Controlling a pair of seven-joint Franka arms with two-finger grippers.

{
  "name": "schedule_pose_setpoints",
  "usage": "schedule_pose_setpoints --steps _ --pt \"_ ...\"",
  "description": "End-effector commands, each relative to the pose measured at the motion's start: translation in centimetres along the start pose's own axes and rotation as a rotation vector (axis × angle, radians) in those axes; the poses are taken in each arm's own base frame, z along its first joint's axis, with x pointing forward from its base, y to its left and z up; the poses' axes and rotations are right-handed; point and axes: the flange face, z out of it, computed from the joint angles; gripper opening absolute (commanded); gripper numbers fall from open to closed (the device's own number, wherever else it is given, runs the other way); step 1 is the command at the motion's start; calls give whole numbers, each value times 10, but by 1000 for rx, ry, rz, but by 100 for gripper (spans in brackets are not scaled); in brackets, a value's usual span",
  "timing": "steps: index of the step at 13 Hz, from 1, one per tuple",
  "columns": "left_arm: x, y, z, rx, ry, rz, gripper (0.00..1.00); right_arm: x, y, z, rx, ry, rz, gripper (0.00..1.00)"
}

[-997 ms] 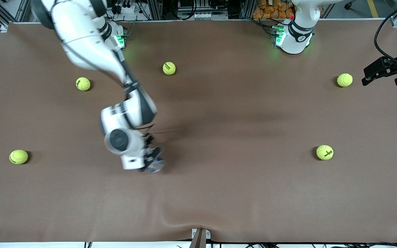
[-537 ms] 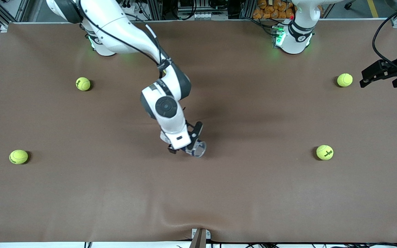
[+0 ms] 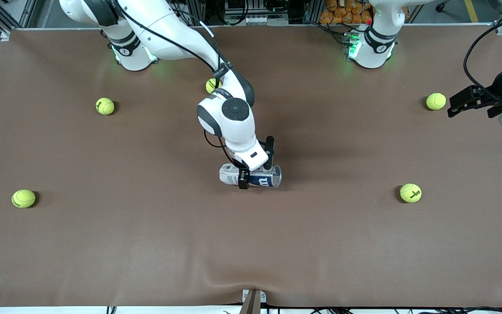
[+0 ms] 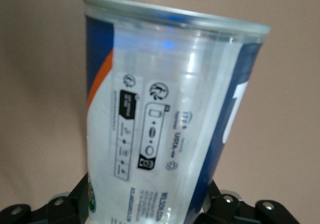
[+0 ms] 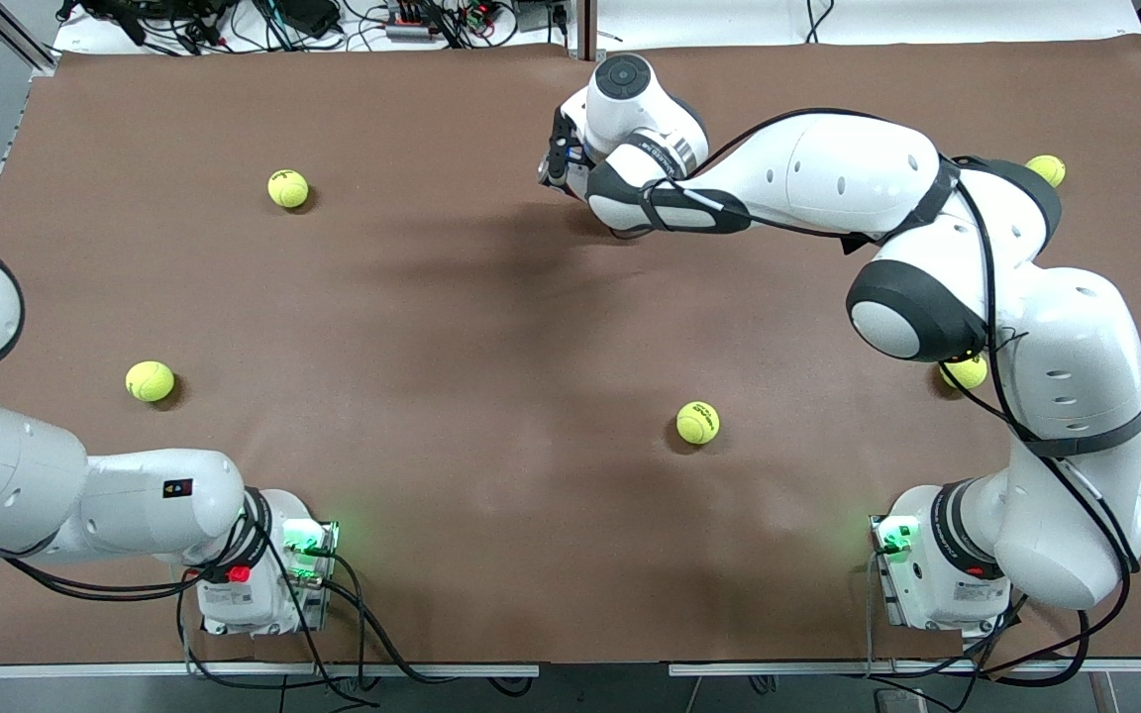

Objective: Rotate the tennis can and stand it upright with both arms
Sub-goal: 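Set the can down on its side while the left gripper approaches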

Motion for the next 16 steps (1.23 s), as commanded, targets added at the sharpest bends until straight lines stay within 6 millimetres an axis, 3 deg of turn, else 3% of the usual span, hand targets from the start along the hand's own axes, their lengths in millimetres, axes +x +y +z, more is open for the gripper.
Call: schedule_pose_setpoints --steps 1,4,6,8,11,13,16 --pt "6 17 5 6 -9 23 100 -9 -6 18 -24 0 -32 93" --pt "14 12 17 2 -32 32 100 -10 -11 34 -28 12 -37 100" --pt "26 6 42 -15 -76 24 100 -10 -11 35 -30 16 -38 100" --pt "29 10 48 -25 -86 28 100 -9 -10 32 -32 18 -35 100" --pt "42 27 74 -203 -140 17 100 -9 -8 27 -28 25 -18 100" --pt "64 31 86 -299 -146 17 100 -5 -3 12 -36 43 -6 100" --pt "96 43 126 -480 -153 -23 100 -7 5 -13 60 105 138 100"
